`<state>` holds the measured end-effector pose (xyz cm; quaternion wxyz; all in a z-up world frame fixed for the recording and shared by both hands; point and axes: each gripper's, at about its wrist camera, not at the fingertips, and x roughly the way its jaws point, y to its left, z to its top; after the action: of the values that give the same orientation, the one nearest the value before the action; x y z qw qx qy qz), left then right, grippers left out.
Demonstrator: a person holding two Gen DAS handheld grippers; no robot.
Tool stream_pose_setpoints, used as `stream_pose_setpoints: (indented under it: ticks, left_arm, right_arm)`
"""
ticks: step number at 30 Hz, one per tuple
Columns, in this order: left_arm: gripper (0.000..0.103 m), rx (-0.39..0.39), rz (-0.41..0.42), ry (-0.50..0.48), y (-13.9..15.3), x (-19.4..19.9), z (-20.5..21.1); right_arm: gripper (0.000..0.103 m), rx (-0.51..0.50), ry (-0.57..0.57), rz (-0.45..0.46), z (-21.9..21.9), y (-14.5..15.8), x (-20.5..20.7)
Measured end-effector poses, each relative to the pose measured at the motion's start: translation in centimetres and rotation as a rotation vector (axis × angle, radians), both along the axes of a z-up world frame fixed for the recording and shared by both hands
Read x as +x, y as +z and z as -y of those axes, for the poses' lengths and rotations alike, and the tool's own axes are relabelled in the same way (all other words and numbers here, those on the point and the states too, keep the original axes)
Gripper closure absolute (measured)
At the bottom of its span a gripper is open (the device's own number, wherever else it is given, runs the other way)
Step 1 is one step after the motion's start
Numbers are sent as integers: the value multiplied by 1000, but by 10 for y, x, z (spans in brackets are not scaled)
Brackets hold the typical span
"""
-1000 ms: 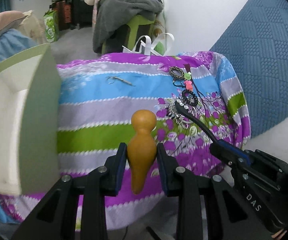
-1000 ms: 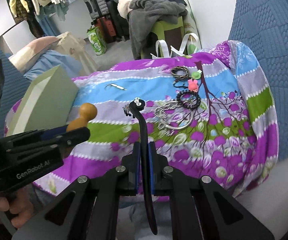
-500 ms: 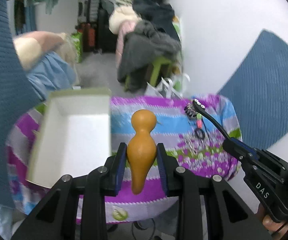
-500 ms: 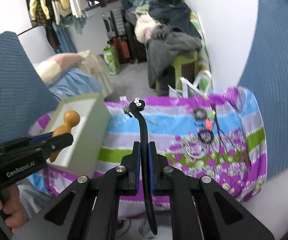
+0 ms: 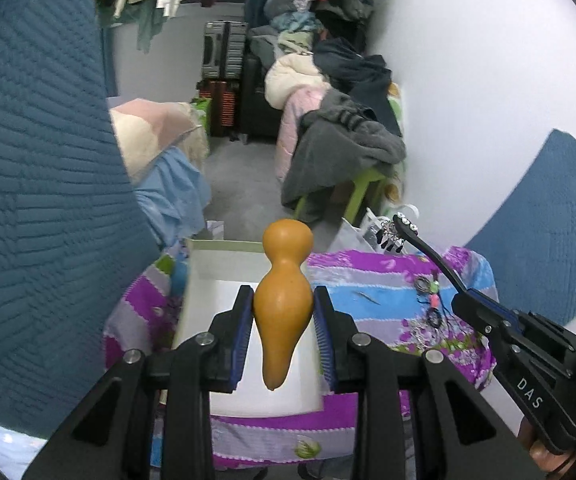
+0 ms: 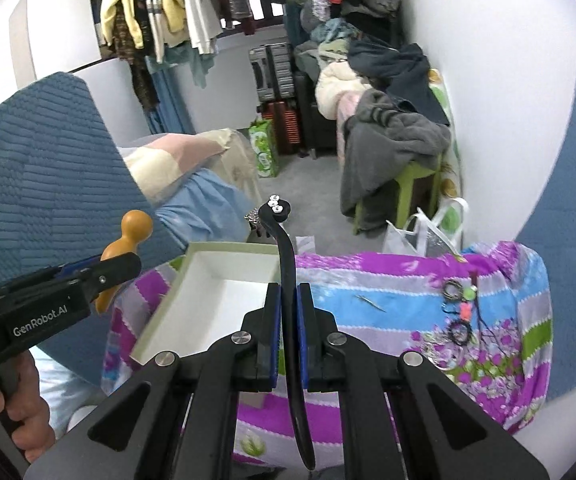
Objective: Organize jewelry
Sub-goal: 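Carry the orange pendant with the left tool while the right tool carries the black pendant into the box, then open the left tool over the box while the right tool releases the black pendant inside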
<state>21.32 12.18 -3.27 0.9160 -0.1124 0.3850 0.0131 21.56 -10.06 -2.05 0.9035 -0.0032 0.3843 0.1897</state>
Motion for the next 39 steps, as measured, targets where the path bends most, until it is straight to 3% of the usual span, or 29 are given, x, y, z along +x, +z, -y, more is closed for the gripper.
stream_pose_setpoints:
  ticks: [7,15,23,31,39]
  left_arm:
    - [74,0,-74,27,-42,9,-29]
    - [74,-20,-201,45,-118,24,-47]
    - [74,-47,-280,40,-169,37,-54]
    - [72,-53,-292,19,-177,43,-49]
    - [72,-66,-287,41,-149,32,-47]
  right_arm:
    - [98,-5,53,-35,-45,-18,13]
    - [98,-47,120,-161,-90,-86,25]
    - [98,-76,141,-254,-102,-136,32]
    - [96,-76,146,-286,-103,-148,36]
    - [94,-45,138,-252,-87,-123,32]
